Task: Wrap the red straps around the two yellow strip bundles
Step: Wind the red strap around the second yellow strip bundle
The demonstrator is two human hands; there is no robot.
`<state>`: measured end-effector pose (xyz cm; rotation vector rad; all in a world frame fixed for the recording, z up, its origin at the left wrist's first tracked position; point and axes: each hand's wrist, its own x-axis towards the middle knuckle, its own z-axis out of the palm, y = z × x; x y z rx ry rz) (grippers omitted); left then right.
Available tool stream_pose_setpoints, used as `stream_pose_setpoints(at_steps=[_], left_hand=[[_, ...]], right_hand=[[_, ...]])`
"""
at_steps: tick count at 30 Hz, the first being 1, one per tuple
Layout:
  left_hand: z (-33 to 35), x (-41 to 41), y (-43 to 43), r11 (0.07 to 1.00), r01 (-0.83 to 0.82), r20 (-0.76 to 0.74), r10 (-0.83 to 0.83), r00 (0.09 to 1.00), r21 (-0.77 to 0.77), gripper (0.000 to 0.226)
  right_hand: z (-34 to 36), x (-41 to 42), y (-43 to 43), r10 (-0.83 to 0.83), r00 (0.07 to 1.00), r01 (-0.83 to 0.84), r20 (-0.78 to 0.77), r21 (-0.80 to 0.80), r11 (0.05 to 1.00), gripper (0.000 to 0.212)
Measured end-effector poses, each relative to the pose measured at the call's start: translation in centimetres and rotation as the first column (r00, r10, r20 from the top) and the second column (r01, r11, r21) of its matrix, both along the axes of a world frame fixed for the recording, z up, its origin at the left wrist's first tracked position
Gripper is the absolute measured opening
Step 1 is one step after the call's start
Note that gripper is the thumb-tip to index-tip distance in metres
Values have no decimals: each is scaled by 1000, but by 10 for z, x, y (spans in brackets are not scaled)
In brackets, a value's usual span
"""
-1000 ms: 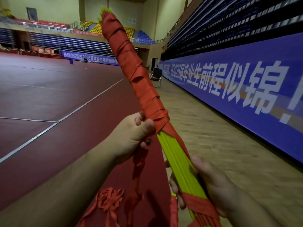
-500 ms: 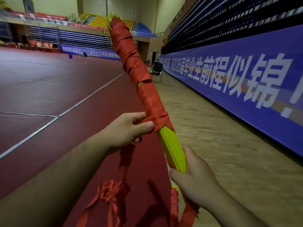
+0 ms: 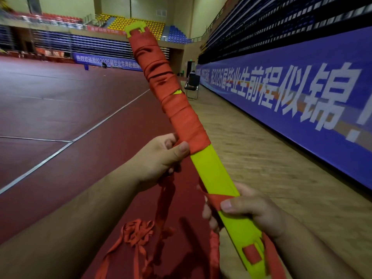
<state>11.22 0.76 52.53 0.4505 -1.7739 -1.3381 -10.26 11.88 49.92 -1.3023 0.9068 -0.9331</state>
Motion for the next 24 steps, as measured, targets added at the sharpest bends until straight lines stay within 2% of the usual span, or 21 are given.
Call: stream_pose_setpoints(at_steps=[2,3,4,6,8,9,10,11,14,16,20,22,24], left_hand=[[6,-2,4,996,-91,17,91,996,-14,39],[8,-3,5,990,-142,29,142,989,-12,34],[9,-5,6,982,-187,44,188,981,-16,28],[10,-10,8,968,-249,61,251,966,-31,30],[8,-18,11,961,-277,38,278,960,-20,28],[8,-22,13,957,-289,22,289,957,-12,23],[7,-24,13,954,-300,7,301,954,-14,22],[6,-25,13,950,-312,-8,311,950,-24,24],[-1,-24,14,948,-311,-8,311,950,-74,40],[-10,-22,14,959,-268,17,271,962,-88,38],[-35,-24,6,964,-253,56,257,965,-81,41],[-56,-28,1,957,-287,69,289,955,-49,40],[-78,-31,-4,935,-344,127,353,927,-87,35]], right_hand=[[7,-3,1,-134,979,121,-152,-95,988,57],[11,-3,1,-210,935,164,-286,-176,971,59],[14,-1,2,-283,858,178,-429,-269,947,66],[14,9,2,-459,623,202,-634,-436,877,84],[8,20,-1,-607,390,247,-692,-556,793,100],[5,24,-3,-645,316,269,-696,-586,764,101],[1,26,-6,-664,283,289,-692,-599,747,95],[-2,25,-8,-672,291,307,-681,-598,740,84],[-10,16,-9,-669,397,366,-629,-560,744,48],[-17,12,-8,-659,443,382,-608,-538,752,34],[-39,5,-6,-636,516,399,-574,-496,771,26],[-56,1,-7,-624,522,407,-581,-474,781,26],[-74,-6,-11,-619,522,416,-587,-457,786,25]])
